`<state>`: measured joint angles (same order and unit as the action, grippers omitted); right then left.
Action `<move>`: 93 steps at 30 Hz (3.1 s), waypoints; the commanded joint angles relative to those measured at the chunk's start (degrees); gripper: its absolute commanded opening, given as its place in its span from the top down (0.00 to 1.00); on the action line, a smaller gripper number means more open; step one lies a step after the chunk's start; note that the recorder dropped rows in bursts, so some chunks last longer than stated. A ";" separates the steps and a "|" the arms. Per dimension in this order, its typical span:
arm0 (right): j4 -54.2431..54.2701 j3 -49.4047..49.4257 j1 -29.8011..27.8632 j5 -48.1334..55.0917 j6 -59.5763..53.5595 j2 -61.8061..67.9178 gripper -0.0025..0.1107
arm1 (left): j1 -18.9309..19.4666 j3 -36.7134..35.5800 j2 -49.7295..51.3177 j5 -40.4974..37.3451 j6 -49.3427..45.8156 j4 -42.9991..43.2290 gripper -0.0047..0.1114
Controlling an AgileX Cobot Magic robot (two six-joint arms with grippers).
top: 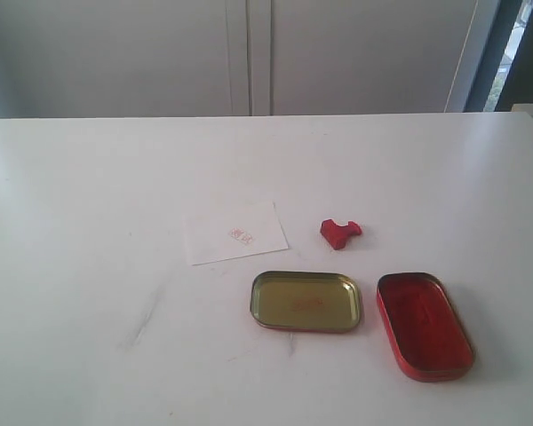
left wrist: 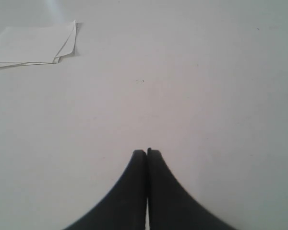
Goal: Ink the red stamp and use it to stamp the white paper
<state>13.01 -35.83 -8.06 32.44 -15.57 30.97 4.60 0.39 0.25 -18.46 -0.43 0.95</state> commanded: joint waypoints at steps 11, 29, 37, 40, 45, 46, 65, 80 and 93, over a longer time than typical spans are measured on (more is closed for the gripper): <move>-0.05 4.08 -0.54 -0.48 -0.22 -10.51 0.98 | 0.04 -0.39 -0.25 -0.56 -0.03 -0.22 0.96; -0.05 4.69 -0.54 0.26 -0.22 -16.68 0.98 | 0.04 -0.39 -0.25 -0.56 -0.03 -0.22 0.96; -0.05 4.69 -0.54 0.29 -0.22 -17.22 0.98 | 0.04 -0.39 -0.25 -0.56 -0.03 -0.22 0.96; -0.05 4.69 -0.54 0.41 -0.22 -19.12 0.98 | 0.04 -0.39 -0.25 -0.56 -0.03 -0.22 0.96; -0.05 5.29 -0.54 0.22 -0.22 -22.62 0.98 | 0.04 -0.39 -0.25 -0.56 -0.03 -0.22 0.96; -0.05 5.93 -0.54 0.22 -0.22 -23.52 0.98 | 0.04 -0.39 -0.25 -0.56 -0.03 -0.22 0.96; -0.05 21.52 -0.54 -2.17 -0.22 -30.97 0.98 | 0.04 -0.39 -0.25 -0.65 -0.03 -0.22 0.96; -0.01 30.99 0.07 -7.93 -0.22 -30.97 0.98 | 0.04 -0.39 -0.25 -0.65 -0.03 -0.22 0.96; -0.01 32.56 1.83 -8.78 -0.22 -30.97 0.98 | 0.04 -0.39 -0.25 -0.65 -0.03 -0.22 0.96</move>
<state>13.01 -3.62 -6.32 24.61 -15.57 0.29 4.60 0.39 0.25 -18.46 -0.43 0.95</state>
